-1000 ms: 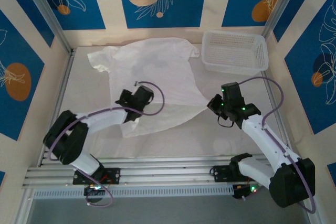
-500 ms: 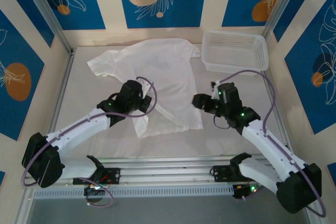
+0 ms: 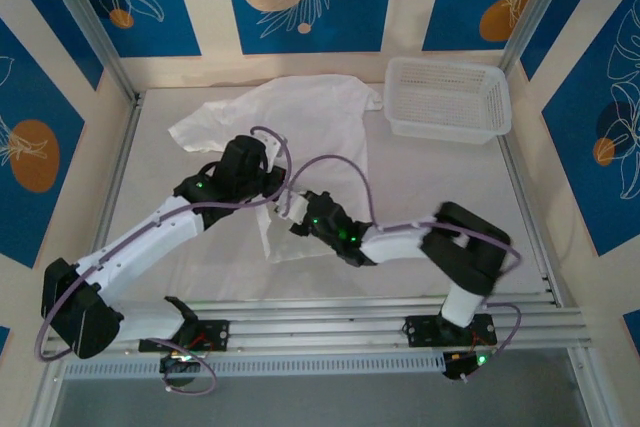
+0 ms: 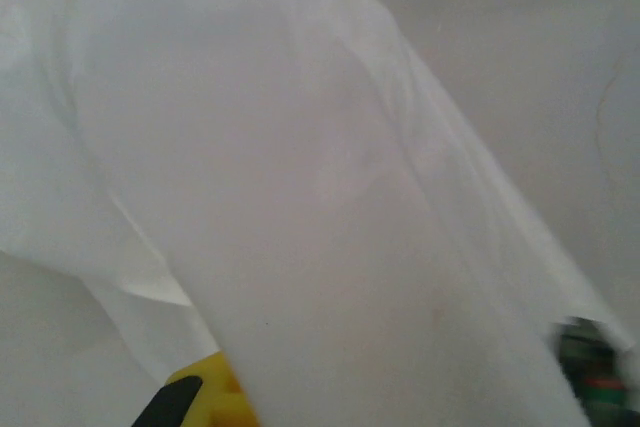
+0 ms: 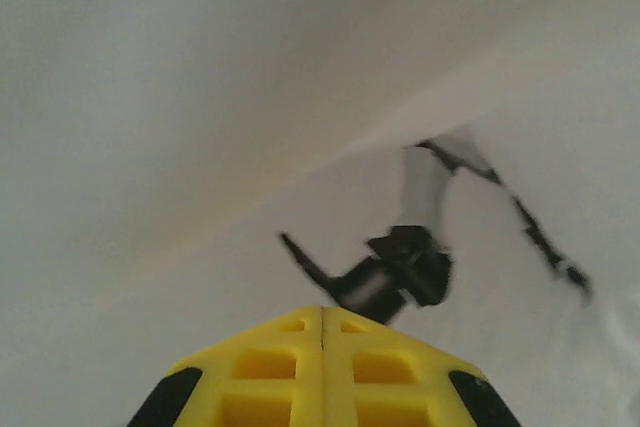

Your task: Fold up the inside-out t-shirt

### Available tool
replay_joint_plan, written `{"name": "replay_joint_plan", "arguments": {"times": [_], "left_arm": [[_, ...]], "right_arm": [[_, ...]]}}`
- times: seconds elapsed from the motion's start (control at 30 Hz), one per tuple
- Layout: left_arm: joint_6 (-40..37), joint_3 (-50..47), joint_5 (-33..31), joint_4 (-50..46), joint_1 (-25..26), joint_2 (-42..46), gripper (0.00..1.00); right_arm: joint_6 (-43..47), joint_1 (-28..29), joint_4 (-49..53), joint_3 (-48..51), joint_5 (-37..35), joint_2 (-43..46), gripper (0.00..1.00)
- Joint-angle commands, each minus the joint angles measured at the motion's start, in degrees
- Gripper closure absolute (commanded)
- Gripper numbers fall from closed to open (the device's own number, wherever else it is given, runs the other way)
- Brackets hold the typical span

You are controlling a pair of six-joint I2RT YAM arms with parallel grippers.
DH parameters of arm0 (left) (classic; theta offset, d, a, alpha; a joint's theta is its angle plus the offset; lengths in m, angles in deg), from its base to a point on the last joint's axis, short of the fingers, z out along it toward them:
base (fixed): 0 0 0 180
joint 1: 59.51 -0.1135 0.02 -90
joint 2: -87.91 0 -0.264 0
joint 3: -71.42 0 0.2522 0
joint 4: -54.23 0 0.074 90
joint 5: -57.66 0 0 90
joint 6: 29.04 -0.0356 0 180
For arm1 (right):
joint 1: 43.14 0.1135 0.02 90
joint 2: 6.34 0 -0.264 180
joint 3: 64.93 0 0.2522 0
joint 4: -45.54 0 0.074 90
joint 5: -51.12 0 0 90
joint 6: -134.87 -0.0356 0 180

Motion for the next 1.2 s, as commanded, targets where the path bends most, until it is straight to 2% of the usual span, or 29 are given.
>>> {"name": "replay_joint_plan", "arguments": {"times": [0.0,0.1,0.13,0.27,0.33,0.47,0.53,0.6,0.67,0.77,0.8,0.83,0.9,0.93,1.03,1.17], "left_arm": [[3.31,4.47,3.49,-2.48,0.01,1.39,1.00],[6.99,6.04,5.32,-3.34,0.06,1.37,1.00],[8.65,6.40,5.69,-3.29,0.02,1.39,1.00],[12.70,8.76,12.44,-2.55,-0.03,1.28,1.00],[13.86,10.28,14.24,-3.11,0.01,1.06,1.00],[14.62,12.95,14.76,-4.00,0.01,0.72,1.00],[14.62,14.22,14.70,-4.38,0.06,0.19,1.00],[13.97,15.49,13.38,-4.98,0.05,-0.78,1.00],[13.20,16.79,10.94,-6.11,0.06,-2.05,1.00],[11.43,18.91,9.19,-8.05,0.05,-3.81,1.00],[11.20,19.45,9.65,-8.26,0.08,-4.10,1.00],[11.22,19.61,10.82,-7.73,0.02,-4.28,1.00],[11.36,19.44,17.72,-4.37,0.18,-4.57,1.00],[11.98,19.56,20.49,-2.88,0.34,-4.87,1.00],[15.24,21.27,23.81,0.63,0.86,-6.41,1.00],[18.83,28.15,21.09,1.23,0.85,-9.94,1.00]], "right_arm": [[29.71,-1.55,-23.89,-4.22,-10.86,-9.00,1.00],[44.12,-3.81,-37.61,-6.86,-9.99,-17.95,1.00],[46.49,-4.71,-37.56,-7.88,-9.35,-19.76,1.00],[48.50,-8.83,-37.01,-11.27,-9.58,-24.42,1.00],[45.66,-10.57,-32.75,-12.31,-11.05,-24.36,1.00],[27.05,-13.87,-4.17,-15.40,-12.43,-19.09,1.00],[14.59,-14.98,11.33,-17.57,-10.17,-15.14,1.00],[5.26,-15.55,23.58,-19.05,-4.04,-10.62,1.00],[0.27,-15.81,28.03,-18.10,5.29,-6.20,1.00],[-6.08,-16.92,24.96,-14.04,17.76,0.51,1.00],[-10.43,-18.48,26.88,-14.82,22.86,1.88,1.00],[-15.32,-19.84,30.20,-17.34,25.03,1.90,1.00],[-24.33,-22.24,40.87,-25.84,27.84,-0.65,1.00],[-27.17,-22.93,42.96,-28.25,29.53,-1.76,1.00],[-33.92,-22.33,39.90,-29.25,26.77,-4.06,1.00],[-36.21,-19.49,34.52,-26.59,17.13,-7.70,1.00]]}}
